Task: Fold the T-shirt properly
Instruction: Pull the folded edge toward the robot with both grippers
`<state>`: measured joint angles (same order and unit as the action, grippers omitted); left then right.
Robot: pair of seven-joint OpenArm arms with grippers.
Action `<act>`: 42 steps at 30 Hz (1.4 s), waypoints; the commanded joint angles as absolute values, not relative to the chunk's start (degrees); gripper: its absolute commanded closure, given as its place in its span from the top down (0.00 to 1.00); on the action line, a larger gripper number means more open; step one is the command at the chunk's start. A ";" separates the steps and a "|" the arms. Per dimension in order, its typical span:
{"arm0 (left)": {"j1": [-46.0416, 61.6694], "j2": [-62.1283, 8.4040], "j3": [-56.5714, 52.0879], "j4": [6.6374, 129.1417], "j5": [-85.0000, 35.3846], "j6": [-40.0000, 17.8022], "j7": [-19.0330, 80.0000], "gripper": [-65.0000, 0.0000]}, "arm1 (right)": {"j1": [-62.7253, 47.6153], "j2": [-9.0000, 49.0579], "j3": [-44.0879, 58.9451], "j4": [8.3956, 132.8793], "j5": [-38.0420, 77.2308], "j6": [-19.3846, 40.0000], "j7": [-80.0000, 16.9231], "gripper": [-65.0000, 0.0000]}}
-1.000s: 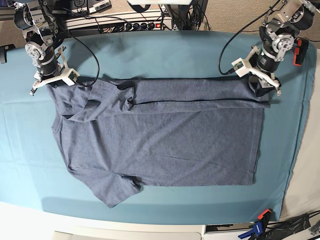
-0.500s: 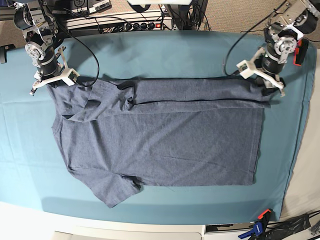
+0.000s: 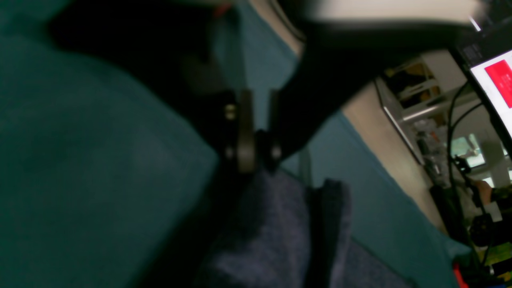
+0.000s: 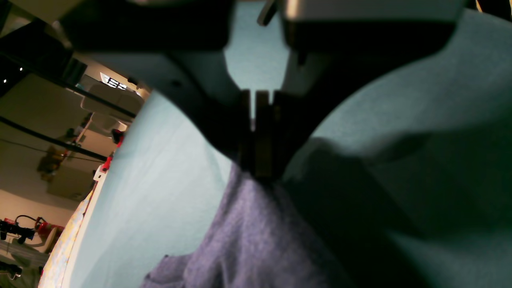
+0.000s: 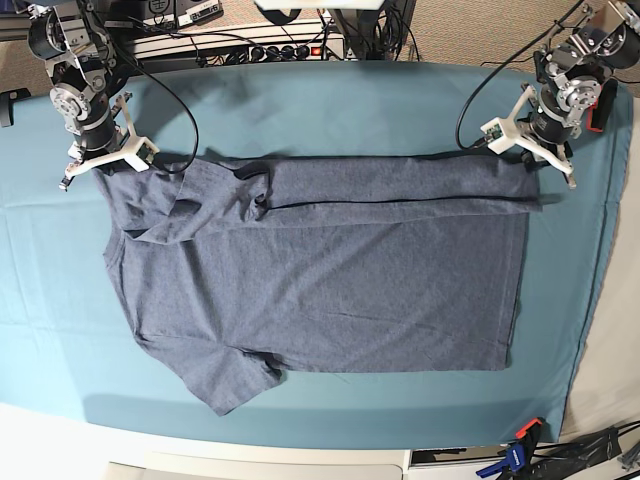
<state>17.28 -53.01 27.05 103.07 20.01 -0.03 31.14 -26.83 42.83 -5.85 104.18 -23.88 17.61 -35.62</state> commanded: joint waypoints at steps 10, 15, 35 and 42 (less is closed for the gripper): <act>17.50 -55.13 27.05 103.57 19.40 1.02 31.77 0.00 | -26.70 50.78 -5.34 104.88 -23.79 16.67 -37.12 0.00; 20.10 -57.28 27.03 106.52 19.29 1.08 32.93 0.00 | -27.03 52.21 -5.34 104.88 -23.35 16.67 -37.32 0.00; 33.34 -59.22 26.72 111.61 23.49 3.09 36.64 0.00 | -42.17 52.18 -5.34 104.90 -23.59 14.94 -40.51 0.00; 36.67 -59.20 26.72 111.63 25.39 4.10 37.69 0.00 | -45.82 51.90 -5.34 104.90 -23.57 14.37 -40.75 0.00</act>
<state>35.66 -58.13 26.61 111.53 26.61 5.17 35.55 -45.19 50.94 -5.78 104.60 -23.66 13.91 -38.98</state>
